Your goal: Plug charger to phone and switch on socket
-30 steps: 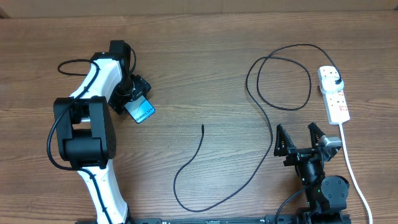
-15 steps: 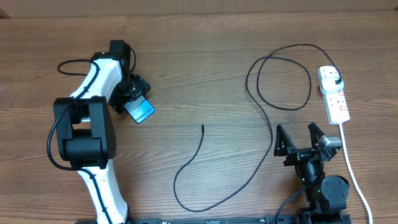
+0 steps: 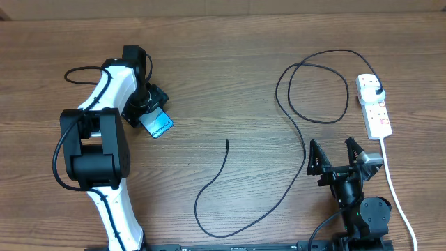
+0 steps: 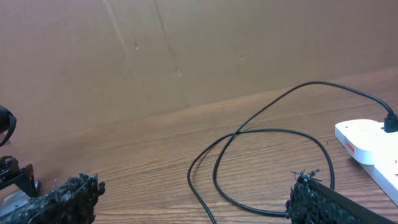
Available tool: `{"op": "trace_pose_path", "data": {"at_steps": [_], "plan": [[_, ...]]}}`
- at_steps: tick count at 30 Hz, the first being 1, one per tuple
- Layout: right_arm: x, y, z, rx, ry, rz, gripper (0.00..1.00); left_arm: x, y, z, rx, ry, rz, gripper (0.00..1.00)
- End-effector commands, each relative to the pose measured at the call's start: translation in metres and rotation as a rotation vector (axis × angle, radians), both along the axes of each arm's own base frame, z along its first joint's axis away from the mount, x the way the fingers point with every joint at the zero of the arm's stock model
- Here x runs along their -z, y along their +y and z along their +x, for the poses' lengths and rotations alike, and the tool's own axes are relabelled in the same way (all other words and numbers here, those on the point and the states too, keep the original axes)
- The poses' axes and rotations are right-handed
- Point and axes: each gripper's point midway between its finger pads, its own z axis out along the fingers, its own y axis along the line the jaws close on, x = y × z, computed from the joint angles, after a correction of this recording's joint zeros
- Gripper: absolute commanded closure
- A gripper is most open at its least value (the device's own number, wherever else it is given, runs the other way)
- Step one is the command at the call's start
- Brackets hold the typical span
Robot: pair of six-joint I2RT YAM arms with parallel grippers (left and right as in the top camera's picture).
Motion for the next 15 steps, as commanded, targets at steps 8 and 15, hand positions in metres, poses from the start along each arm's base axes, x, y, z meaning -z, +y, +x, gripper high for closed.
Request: {"op": "trace_pose_path", "data": {"at_steps": [8, 15], "plan": [[0.0024, -0.0010, 0.0002, 0.008, -0.002, -0.004, 0.00, 0.0409, -0.0007, -0.0173, -0.007, 0.091, -0.023, 0.14], [0.0024, -0.0010, 0.0002, 0.008, -0.002, -0.004, 0.00, 0.0409, -0.0007, -0.0173, -0.007, 0.091, -0.023, 0.17]]}}
